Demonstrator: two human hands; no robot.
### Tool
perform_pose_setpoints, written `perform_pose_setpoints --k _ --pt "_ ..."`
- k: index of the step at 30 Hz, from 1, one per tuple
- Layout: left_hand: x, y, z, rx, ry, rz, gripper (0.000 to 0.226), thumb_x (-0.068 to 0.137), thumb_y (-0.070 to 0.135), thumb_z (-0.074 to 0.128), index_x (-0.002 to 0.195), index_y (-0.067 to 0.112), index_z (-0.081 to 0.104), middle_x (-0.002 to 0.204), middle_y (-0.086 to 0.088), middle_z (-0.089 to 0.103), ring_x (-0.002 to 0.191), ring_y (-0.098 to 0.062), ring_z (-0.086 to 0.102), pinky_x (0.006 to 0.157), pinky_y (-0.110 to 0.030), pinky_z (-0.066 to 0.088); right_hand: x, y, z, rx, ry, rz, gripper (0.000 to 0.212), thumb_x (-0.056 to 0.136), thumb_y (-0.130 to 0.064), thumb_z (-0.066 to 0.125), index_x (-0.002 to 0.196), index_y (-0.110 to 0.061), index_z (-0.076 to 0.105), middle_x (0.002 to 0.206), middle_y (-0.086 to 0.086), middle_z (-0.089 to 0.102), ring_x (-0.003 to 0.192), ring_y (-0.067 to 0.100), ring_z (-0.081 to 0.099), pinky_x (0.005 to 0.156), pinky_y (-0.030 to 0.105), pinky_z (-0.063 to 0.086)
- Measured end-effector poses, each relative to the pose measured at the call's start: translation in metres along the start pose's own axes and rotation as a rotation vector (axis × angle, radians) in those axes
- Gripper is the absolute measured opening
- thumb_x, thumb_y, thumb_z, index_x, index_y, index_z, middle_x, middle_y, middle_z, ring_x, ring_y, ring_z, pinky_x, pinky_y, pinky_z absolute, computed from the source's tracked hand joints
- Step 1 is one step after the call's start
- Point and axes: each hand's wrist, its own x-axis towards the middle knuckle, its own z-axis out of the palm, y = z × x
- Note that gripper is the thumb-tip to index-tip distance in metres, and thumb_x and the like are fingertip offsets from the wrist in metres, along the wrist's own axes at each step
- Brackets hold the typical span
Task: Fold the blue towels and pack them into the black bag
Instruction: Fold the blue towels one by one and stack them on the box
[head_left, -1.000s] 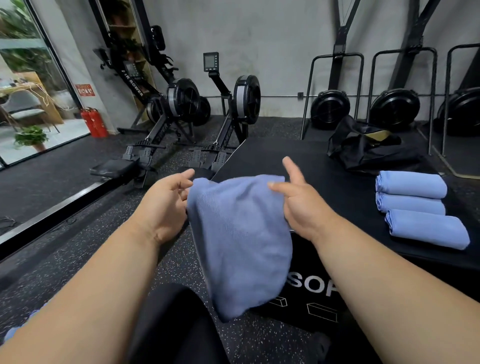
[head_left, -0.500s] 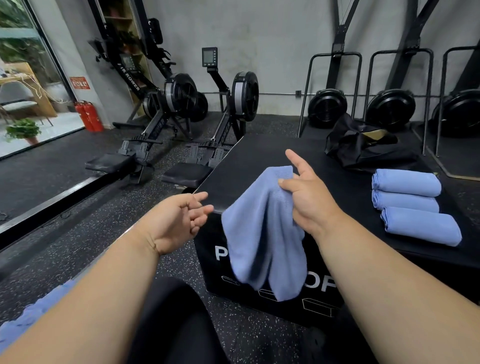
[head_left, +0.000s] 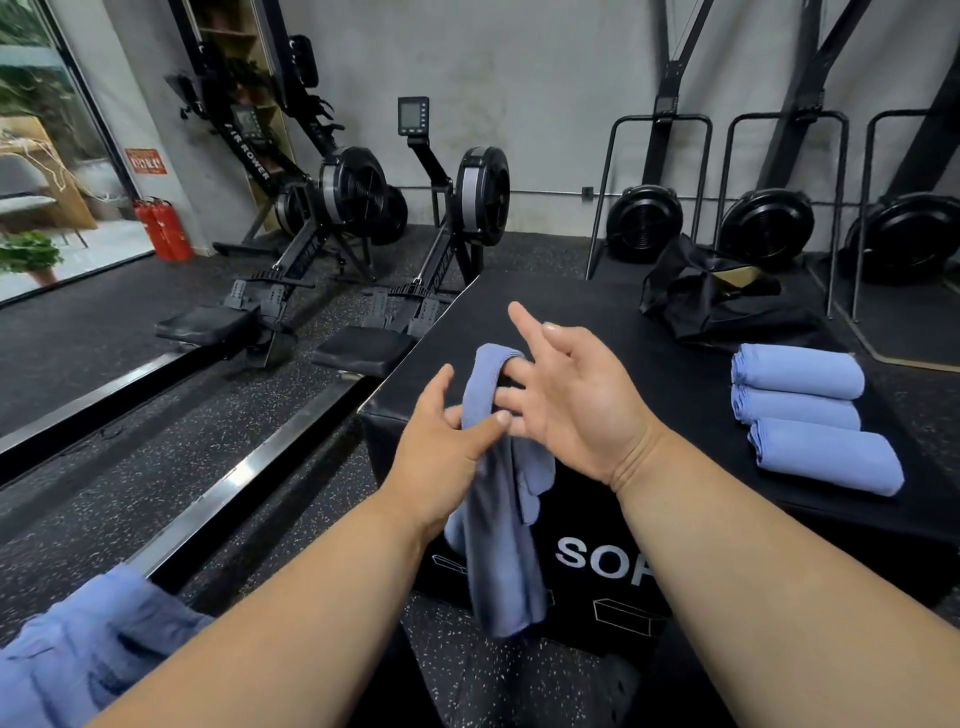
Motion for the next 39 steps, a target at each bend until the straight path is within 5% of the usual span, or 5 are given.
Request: perform_pose_setpoints --k 5,10,25,34,39 --pt "0.005 0.0 -0.008 -0.001 0.083 0.01 0.057 0.104 0.011 0.061 0.155 0.026 0.04 0.104 0.025 0.077 0.107 0.002 0.071 0.091 -0.016 0.054 -0.003 -0.004 -0.01 -0.173 0.117 -0.061 0.071 0.097 -0.072 0.034 0.163 -0.051 0.019 0.156 0.01 0.053 0.137 0.033 0.058 0.119 0.06 0.035" --pt "0.013 0.008 -0.031 -0.036 0.154 0.006 0.065 0.09 0.026 0.066 0.153 0.03 0.048 0.146 0.006 0.062 0.132 -0.011 0.06 0.117 -0.038 0.043 -0.001 0.011 -0.017 -0.358 0.291 -0.031 0.074 0.088 -0.068 0.049 0.158 -0.054 0.031 0.146 0.002 0.06 0.127 0.023 0.065 0.118 0.048 0.04" --pt "0.024 0.062 -0.043 -0.854 0.028 -0.102 0.051 0.105 0.005 0.053 0.154 0.016 0.046 0.133 -0.012 0.069 0.12 -0.027 0.068 0.108 -0.049 0.052 0.002 0.101 -0.046 -0.344 0.528 0.307 0.067 0.101 -0.062 0.053 0.161 -0.049 0.026 0.114 0.001 0.077 0.106 0.022 0.072 0.103 0.044 0.053" --pt "0.018 0.074 -0.045 -0.884 -0.022 -0.12 0.044 0.102 0.004 0.055 0.143 0.016 0.06 0.134 -0.014 0.068 0.113 -0.027 0.068 0.107 -0.04 0.052 0.008 0.112 -0.035 -0.262 0.391 0.415 0.059 0.088 -0.079 0.049 0.124 -0.037 0.07 0.085 0.003 0.066 0.071 0.016 0.055 0.065 0.03 0.04" --pt "0.017 0.066 -0.05 -0.849 0.038 -0.117 0.043 0.102 0.003 0.052 0.143 0.015 0.057 0.133 -0.017 0.069 0.108 -0.029 0.07 0.095 -0.042 0.06 0.009 0.116 -0.036 -0.179 0.299 0.422 0.048 0.1 -0.069 0.042 0.129 -0.04 0.067 0.131 0.012 0.073 0.126 0.031 0.066 0.114 0.048 0.045"
